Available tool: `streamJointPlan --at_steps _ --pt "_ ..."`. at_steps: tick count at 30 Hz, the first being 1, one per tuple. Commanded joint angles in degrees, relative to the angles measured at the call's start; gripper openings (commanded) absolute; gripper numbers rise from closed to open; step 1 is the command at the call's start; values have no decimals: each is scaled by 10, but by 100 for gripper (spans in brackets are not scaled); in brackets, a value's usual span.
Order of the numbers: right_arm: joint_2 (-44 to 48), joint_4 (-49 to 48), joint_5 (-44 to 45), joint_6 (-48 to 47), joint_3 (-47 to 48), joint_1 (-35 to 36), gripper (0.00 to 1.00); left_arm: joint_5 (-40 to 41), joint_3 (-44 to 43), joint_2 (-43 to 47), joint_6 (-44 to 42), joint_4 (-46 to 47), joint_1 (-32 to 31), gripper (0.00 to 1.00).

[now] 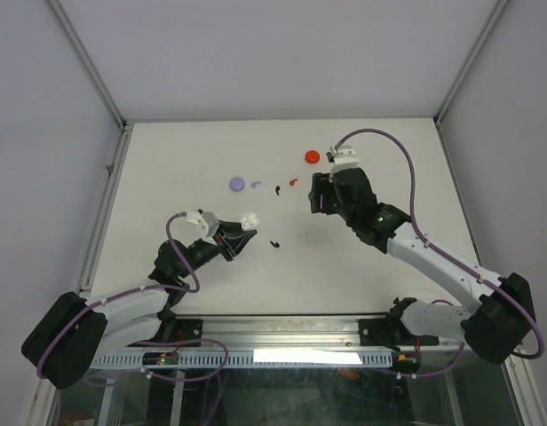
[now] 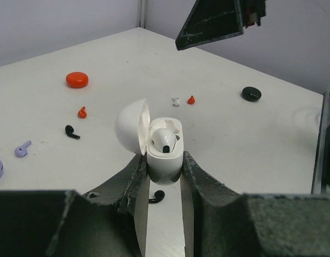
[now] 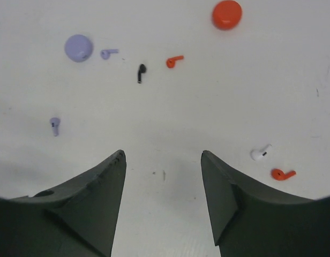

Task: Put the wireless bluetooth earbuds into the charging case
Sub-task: Pick up the earbud from the center of the board.

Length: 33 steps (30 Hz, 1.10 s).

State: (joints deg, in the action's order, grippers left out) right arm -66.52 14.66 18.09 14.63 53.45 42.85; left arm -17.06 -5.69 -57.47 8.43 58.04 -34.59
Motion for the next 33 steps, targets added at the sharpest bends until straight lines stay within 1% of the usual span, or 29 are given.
streamJointPlan --at_steps 1,5,7,11,16,22,28,31,33 --pt "-20 -10 -55 19 -20 -72 61 -54 4 -9 8 31 7 0" --pt "-53 -12 -64 19 -27 -124 61 -73 -3 -20 4 28 10 0" --pt "-73 -17 -83 14 -30 -156 61 -80 -5 -23 3 25 10 0" --pt "-119 -31 -146 -1 -20 -211 61 -93 -12 -23 -2 14 10 0" --pt "-183 -68 -230 -6 -3 -261 61 -97 -13 -22 -4 5 10 0" --pt "-257 -83 -270 -4 25 -301 61 -103 -16 -20 -7 -3 10 0" --pt "-302 -100 -323 -10 36 -324 61 -110 -19 -23 -9 -9 10 0" --pt "-316 -87 -327 -7 39 -329 61 -113 -20 -23 -10 -11 10 0" --pt "-321 -67 -315 -2 41 -332 61 -114 -20 -22 -10 -11 11 0"
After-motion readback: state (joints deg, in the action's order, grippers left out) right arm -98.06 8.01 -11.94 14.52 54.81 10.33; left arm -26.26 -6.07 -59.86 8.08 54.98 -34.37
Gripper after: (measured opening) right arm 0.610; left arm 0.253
